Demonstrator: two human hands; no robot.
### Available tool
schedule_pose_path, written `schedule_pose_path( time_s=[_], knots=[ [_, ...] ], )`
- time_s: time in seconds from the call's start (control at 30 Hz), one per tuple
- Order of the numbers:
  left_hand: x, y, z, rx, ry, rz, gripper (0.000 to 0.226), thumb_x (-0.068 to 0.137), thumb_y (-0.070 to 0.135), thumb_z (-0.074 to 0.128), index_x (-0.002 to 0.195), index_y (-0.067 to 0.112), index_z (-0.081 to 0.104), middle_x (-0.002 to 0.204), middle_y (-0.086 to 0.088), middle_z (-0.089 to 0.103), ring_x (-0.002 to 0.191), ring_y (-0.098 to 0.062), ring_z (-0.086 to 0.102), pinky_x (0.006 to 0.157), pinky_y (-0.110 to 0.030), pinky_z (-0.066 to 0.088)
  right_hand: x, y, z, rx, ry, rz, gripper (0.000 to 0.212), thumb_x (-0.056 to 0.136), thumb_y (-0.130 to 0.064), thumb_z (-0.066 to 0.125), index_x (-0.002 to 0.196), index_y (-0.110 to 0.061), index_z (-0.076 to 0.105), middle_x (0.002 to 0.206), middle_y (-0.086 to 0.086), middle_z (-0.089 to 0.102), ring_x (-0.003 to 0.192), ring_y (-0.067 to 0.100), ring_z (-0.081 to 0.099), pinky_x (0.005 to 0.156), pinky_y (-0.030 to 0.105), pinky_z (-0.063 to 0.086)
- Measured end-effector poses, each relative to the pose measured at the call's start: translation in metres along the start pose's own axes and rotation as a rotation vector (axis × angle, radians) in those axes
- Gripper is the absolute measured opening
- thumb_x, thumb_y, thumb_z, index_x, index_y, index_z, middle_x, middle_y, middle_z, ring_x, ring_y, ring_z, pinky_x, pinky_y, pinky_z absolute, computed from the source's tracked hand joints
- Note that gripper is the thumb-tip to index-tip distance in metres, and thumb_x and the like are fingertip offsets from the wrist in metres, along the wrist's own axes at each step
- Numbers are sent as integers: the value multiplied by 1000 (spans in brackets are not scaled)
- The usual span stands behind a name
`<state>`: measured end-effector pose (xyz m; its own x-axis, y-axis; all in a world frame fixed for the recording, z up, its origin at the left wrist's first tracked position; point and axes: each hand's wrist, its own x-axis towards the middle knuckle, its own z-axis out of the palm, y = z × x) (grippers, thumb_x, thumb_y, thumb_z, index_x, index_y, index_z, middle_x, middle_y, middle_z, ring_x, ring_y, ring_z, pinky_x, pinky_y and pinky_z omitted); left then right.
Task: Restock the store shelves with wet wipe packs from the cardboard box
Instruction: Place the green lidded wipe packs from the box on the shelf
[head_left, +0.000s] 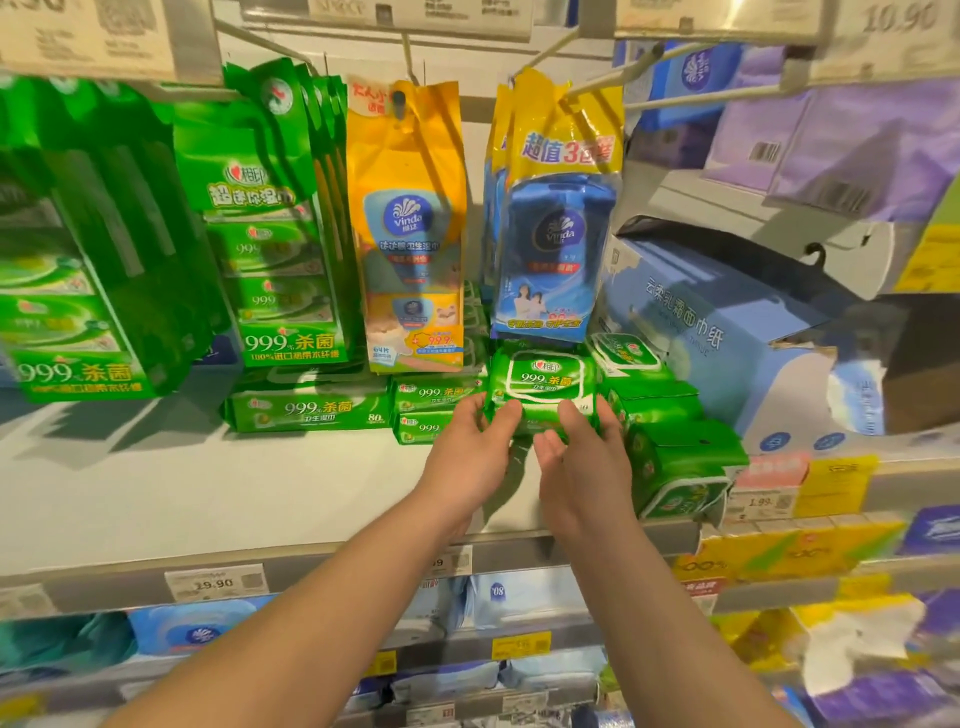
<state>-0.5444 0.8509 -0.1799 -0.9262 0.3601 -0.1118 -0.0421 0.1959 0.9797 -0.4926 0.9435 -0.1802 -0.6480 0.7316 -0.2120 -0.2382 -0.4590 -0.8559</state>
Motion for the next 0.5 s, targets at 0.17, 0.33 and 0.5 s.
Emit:
schedule_pose_path(
  time_s=[0.17, 0.33, 0.5],
  knots=[
    [-4, 2, 1, 70, -90, 42, 75, 87, 67, 54, 154, 36, 36, 130, 5, 64, 120, -21, 62, 106, -45, 48, 2, 3, 2, 253, 16, 138, 68, 100, -8, 63, 159, -13, 29, 114, 16, 63, 125, 25, 59, 100, 33, 48],
    [-14, -3, 6, 149, -7, 199, 57, 98, 49, 53, 149, 26, 45, 135, 10, 45, 118, 1, 35, 93, -16, 26, -3, 1, 3, 128, -33, 87, 64, 101, -9, 60, 158, -15, 33, 133, 14, 63, 124, 22, 61, 108, 39, 46],
    [-12, 3, 6, 222, -134, 169, 80, 93, 60, 39, 161, 20, 25, 168, 4, 19, 154, -8, 14, 109, -21, 14, 3, -2, 1, -44, -105, 55, 60, 102, -9, 56, 158, -22, 36, 140, 16, 59, 131, 27, 58, 118, 44, 40]
  ],
)
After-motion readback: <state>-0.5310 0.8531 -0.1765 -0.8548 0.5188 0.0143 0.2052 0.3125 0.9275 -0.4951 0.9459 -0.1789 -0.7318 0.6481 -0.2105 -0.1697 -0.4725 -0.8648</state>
